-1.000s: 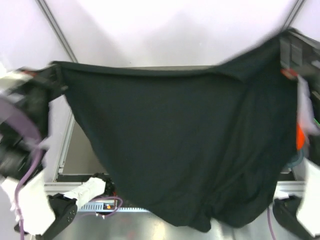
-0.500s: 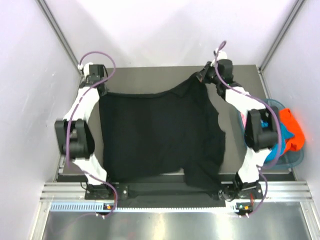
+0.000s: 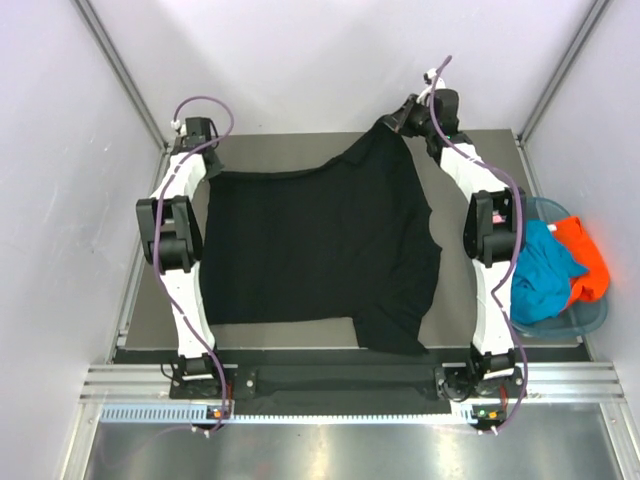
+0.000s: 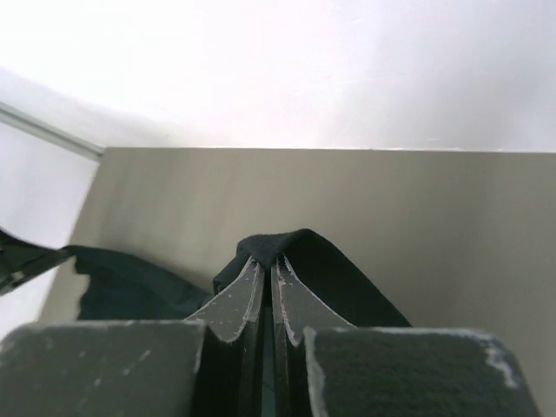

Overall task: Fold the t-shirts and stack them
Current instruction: Fold the tshirt

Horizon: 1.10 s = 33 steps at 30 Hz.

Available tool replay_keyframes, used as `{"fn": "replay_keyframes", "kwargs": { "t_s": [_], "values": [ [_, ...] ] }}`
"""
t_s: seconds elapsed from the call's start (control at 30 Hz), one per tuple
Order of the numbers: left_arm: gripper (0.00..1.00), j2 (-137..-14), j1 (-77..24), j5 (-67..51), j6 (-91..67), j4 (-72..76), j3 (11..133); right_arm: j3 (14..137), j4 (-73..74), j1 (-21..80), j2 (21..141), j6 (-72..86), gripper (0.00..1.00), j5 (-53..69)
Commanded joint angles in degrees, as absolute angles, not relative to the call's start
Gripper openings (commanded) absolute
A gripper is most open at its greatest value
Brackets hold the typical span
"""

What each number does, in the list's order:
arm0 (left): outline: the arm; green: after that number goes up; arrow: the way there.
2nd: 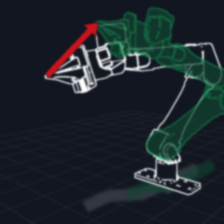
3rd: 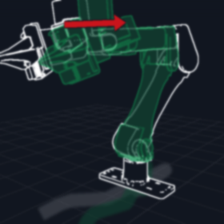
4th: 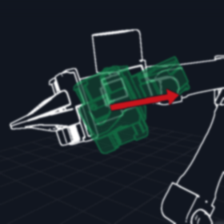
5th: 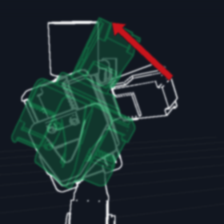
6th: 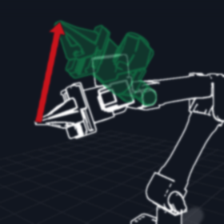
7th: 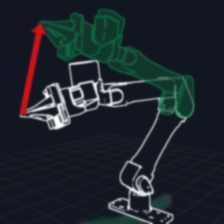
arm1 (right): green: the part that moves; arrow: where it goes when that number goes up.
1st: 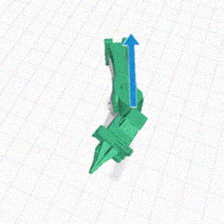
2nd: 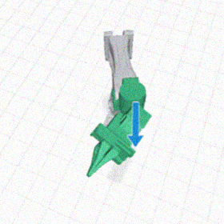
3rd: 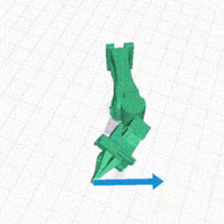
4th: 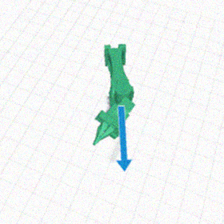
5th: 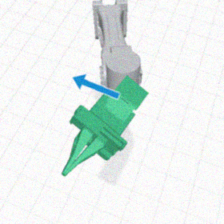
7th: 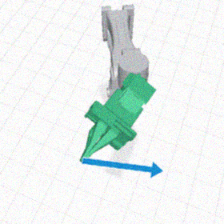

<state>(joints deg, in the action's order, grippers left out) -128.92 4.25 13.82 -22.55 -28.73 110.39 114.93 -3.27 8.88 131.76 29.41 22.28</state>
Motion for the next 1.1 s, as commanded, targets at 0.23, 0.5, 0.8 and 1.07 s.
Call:
{"fn": "replay_keyframes", "kwargs": {
  "t_s": [0.23,0.5,0.8,1.07],
  "values": [
    [0.00,-119.19,5.71,10.28,-21.97,-37.52,106.44,105.23,16.68,8.17,117.79,35.24,0.00,25.40],
    [0.00,-111.72,9.04,9.05,-20.74,-40.51,97.74,94.14,30.13,7.39,104.77,33.76,0.00,23.56],
    [0.00,-108.99,9.93,9.93,-21.97,-49.12,94.04,84.12,37.88,5.89,97.30,29.71,0.00,24.79],
    [0.00,-105.82,9.84,7.91,-22.23,-48.08,85.53,74.01,37.27,5.98,93.52,26.46,0.00,24.53]
  ]
}}
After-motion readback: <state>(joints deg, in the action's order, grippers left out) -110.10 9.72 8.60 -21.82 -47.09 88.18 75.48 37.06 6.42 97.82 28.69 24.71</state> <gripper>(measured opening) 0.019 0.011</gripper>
